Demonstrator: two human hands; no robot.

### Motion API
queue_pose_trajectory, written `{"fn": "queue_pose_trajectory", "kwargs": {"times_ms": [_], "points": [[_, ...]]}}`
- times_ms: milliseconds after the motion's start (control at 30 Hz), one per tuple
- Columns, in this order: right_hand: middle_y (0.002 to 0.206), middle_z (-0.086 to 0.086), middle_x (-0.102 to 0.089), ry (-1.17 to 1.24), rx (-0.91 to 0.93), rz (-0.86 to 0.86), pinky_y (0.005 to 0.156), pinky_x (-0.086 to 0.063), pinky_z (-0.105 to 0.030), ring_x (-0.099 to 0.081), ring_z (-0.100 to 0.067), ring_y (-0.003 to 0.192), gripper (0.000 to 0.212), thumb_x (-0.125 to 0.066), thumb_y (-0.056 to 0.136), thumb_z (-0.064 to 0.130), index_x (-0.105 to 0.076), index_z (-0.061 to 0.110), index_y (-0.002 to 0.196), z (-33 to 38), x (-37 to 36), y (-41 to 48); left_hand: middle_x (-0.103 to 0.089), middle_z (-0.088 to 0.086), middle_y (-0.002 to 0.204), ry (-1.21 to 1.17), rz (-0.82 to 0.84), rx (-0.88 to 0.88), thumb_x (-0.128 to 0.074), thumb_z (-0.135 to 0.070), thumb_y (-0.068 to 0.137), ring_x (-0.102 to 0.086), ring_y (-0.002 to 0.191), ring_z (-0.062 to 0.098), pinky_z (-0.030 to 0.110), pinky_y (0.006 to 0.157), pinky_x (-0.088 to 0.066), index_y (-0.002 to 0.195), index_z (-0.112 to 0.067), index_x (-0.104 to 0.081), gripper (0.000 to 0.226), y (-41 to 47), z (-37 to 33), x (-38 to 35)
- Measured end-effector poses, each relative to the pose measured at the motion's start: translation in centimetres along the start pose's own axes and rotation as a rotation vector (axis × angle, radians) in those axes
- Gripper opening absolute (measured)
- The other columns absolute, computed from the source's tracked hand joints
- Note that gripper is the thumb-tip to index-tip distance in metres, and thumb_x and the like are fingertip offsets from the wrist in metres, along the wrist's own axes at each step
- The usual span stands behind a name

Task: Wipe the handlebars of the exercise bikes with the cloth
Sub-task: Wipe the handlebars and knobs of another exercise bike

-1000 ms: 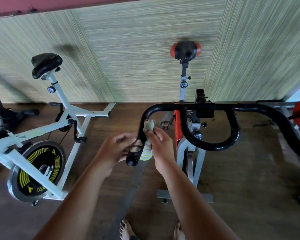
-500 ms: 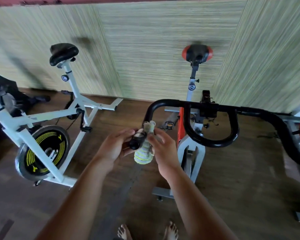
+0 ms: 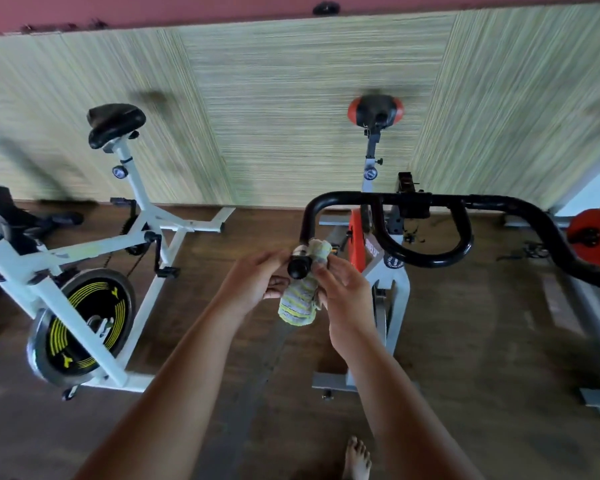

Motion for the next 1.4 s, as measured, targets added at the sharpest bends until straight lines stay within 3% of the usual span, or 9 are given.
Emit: {"fn": "queue_pose_trajectory", "kwargs": {"times_ms": [67,200,300,433,633,767,900,1067,1400], "points": [[0.108,-0.008,-0.075,-0.031,0.051,0.002,0.090,-0.058,-0.045,-0.072,-0.024,0.102,0.025,-0.068,0.093,0.016,-0.071,0.015,0.118,0.3,-0.2,-0.9,-0.070,-0.009,0.069,0.060,0.012,-0.008,-0.052,-0.035,0.102,-0.063,0.061,0.007,0.023,0.058,-0.050,0.104,-0.019,-0.071,0.026,-0.6,-0.4,0.4],[0.089,0.002,-0.077,-0.073,0.137,-0.002,0.071,-0.053,-0.025,-0.069,-0.008,0.080,0.020,-0.065,0.093,0.007,-0.075,0.020,0.103,1.4,-0.1,-2.9,-0.075,-0.003,0.093,0.115,0.075,-0.078,-0.046,-0.037,0.104,-0.068,0.080,0.014,0.026,0.067,-0.053,0.109,-0.022,-0.071,0.030,-2.3,-1.0,1.4],[0.086,0.005,-0.075,-0.120,0.202,-0.007,0.071,-0.053,-0.028,-0.070,-0.011,0.082,0.017,-0.066,0.093,0.008,-0.076,0.021,0.100,1.9,0.0,-4.1,-0.073,0.006,0.109,0.096,0.095,-0.119,-0.049,-0.035,0.102,-0.068,0.094,0.021,0.035,0.079,-0.056,0.118,-0.012,-0.068,0.034,-4.2,-1.4,1.6],[0.095,-0.005,-0.076,-0.091,0.245,0.004,0.075,-0.057,-0.035,-0.072,-0.022,0.089,0.017,-0.068,0.092,0.007,-0.074,0.012,0.107,2.4,-0.8,-5.6,-0.074,0.015,0.105,0.036,0.131,-0.242,-0.064,-0.041,0.095,-0.073,0.094,0.027,0.045,0.086,-0.058,0.114,0.001,-0.064,0.046,-6.5,-1.2,1.9],[0.093,-0.005,-0.076,-0.078,0.239,0.081,0.069,-0.056,-0.025,-0.072,-0.016,0.085,0.016,-0.061,0.097,0.007,-0.072,0.008,0.110,3.1,-2.1,-7.4,-0.075,-0.006,0.109,0.095,0.142,-0.415,-0.072,-0.045,0.078,-0.070,0.094,0.002,0.017,0.071,-0.053,0.113,-0.030,-0.063,0.039,-9.2,-1.3,2.3],[0.095,0.001,-0.077,-0.215,0.261,0.156,0.076,-0.056,-0.022,-0.073,-0.011,0.092,0.020,-0.057,0.099,0.005,-0.073,0.011,0.109,3.8,-2.6,-7.8,-0.075,-0.008,0.104,0.039,0.098,-0.472,-0.073,-0.023,0.089,-0.071,0.096,0.005,0.021,0.074,-0.056,0.118,-0.038,-0.057,0.036,-9.4,-1.1,2.7],[0.092,-0.003,-0.077,-0.330,0.306,0.032,0.082,-0.060,-0.032,-0.074,-0.018,0.090,0.016,-0.062,0.097,0.013,-0.076,0.020,0.098,4.4,-1.6,-6.8,-0.075,-0.009,0.098,0.026,-0.031,-0.488,-0.073,-0.022,0.091,-0.072,0.089,0.006,0.023,0.075,-0.058,0.114,-0.041,-0.062,0.032,-8.9,-0.9,2.8],[0.097,0.007,-0.075,-0.586,0.330,-0.075,0.075,-0.047,-0.019,-0.069,-0.006,0.090,0.017,-0.061,0.097,0.021,-0.074,0.018,0.107,4.9,0.6,-4.1,-0.074,-0.009,0.092,-0.003,-0.168,-0.440,-0.071,-0.022,0.092,-0.071,0.079,0.001,0.017,0.063,-0.054,0.114,-0.034,-0.067,0.025,-7.3,-0.8,2.4],[0.096,0.008,-0.076,-0.574,0.267,0.130,0.094,-0.057,-0.041,-0.071,-0.006,0.097,0.011,-0.066,0.095,0.020,-0.075,0.019,0.101,3.6,0.8,-0.3,-0.077,0.007,0.091,-0.008,-0.132,-0.274,-0.063,-0.042,0.087,-0.074,0.090,0.032,0.059,0.086,-0.056,0.094,-0.027,-0.078,0.023,-3.9,-0.2,-0.3]]}}
Point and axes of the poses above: each hand's wrist, its own y-axis towards the middle knuckle, its own x-axis out of the back of the hand, z = x × y, the point moved 1 cm from there along y, towards the middle knuckle
